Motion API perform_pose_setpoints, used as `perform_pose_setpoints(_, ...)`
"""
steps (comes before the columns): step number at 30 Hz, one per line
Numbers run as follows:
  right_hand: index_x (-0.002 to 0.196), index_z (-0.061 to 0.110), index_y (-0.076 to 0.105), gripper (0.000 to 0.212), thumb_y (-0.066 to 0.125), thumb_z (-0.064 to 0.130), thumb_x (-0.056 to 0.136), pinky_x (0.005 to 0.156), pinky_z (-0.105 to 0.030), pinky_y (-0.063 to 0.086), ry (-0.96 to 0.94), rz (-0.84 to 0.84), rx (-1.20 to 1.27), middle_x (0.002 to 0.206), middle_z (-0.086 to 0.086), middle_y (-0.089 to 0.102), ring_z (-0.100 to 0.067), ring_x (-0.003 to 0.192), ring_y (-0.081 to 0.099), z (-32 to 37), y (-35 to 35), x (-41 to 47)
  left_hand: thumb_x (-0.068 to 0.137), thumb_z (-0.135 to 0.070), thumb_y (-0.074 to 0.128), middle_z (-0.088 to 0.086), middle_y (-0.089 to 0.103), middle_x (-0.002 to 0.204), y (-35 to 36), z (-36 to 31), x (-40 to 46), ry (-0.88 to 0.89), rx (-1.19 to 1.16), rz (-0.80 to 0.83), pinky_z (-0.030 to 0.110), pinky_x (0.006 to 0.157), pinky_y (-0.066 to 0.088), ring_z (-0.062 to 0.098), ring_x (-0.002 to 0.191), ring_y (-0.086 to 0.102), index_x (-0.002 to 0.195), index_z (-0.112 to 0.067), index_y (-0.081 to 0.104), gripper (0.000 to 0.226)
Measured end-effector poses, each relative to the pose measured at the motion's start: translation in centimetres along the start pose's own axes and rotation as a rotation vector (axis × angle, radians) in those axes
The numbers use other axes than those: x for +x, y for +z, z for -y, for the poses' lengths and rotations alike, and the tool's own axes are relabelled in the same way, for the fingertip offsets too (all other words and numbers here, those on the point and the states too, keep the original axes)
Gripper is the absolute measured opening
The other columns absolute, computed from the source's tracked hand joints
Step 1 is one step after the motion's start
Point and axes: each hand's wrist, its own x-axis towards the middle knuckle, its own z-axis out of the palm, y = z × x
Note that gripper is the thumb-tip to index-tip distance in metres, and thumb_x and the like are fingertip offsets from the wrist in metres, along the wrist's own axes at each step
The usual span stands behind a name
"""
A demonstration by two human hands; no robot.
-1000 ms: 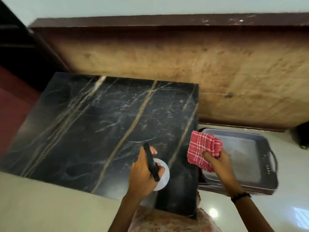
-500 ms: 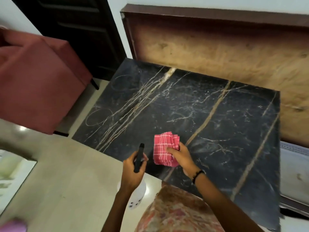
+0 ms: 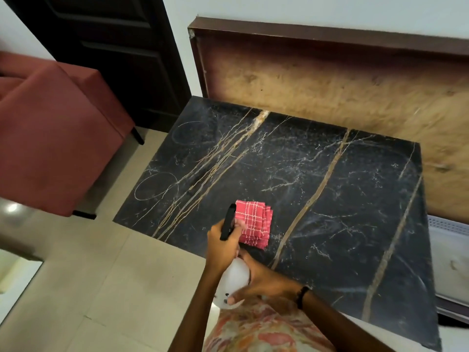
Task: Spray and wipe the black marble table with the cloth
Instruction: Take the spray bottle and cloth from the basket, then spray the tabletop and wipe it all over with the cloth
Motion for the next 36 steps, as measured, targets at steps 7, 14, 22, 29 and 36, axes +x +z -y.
perform_pose_setpoints(7, 0.147, 0.027, 0.026, 0.106, 0.089, 0.036, 0.063, 0.111, -0.042, 0.041, -0.056, -0.224, 0.067, 0.144, 0.005, 0.044, -0.015, 0.133, 0.044, 1.1, 1.0, 1.2, 0.080, -0.026, 0.072, -0.036, 0.066, 0.071, -0.3, 1.0, 1.7, -0.056, 0.073, 0.129, 0.001, 0.053, 0.043, -0.017, 0.071, 0.062, 0.083, -0.040, 0.059, 0.020)
perform_pose_setpoints(14, 0.148, 0.020, 0.030, 0.083, 0.079, 0.024, 0.080, 0.112, -0.030, 0.038, 0.129, 0.014, -0.131, 0.149, 0.004, 0.040, -0.013, 0.134, 0.042, -1.5, -2.4, 0.3, 0.081, -0.018, 0.069, 0.001, 0.064, 0.074, 0.1, 3.1, 2.6, -0.217, 0.272, 0.098, 0.024, 0.059, 0.047, 0.012, 0.068, 0.061, 0.099, -0.006, 0.067, 0.022)
perform_pose_setpoints(22, 0.125, 0.018, 0.055, 0.046, 0.074, 0.023, 0.084, 0.078, -0.012, 0.050, 0.174, -0.391, -0.070, 0.125, -0.001, 0.061, -0.012, 0.108, 0.061, -3.8, -7.9, -2.7, 0.080, -0.012, 0.059, 0.015, 0.067, 0.081, 0.3, 4.9, 3.3, -0.191, 0.577, 0.101, 0.038, 0.068, 0.049, 0.031, 0.072, 0.061, 0.089, -0.007, 0.066, 0.012)
perform_pose_setpoints(29, 0.119, 0.023, 0.057, 0.035, 0.070, 0.022, 0.087, 0.070, -0.005, 0.047, 0.151, -0.437, -0.048, 0.114, 0.011, 0.062, 0.002, 0.099, 0.059, -3.2, -8.4, -2.2, 0.084, -0.015, 0.060, 0.007, 0.063, 0.080, 0.9, 4.3, 4.1, -0.179, 0.603, 0.178, 0.031, 0.067, 0.045, 0.021, 0.070, 0.058, 0.091, -0.009, 0.063, 0.010)
perform_pose_setpoints(36, 0.117, 0.022, 0.059, 0.032, 0.070, 0.020, 0.087, 0.073, -0.006, 0.047, 0.134, -0.447, -0.047, 0.115, 0.010, 0.062, -0.005, 0.105, 0.059, -3.1, -8.5, -1.9, 0.080, -0.021, 0.063, 0.008, 0.065, 0.091, 2.1, 3.9, 4.4, -0.212, 0.683, 0.168, 0.034, 0.075, 0.047, 0.028, 0.084, 0.062, 0.093, -0.013, 0.060, 0.015)
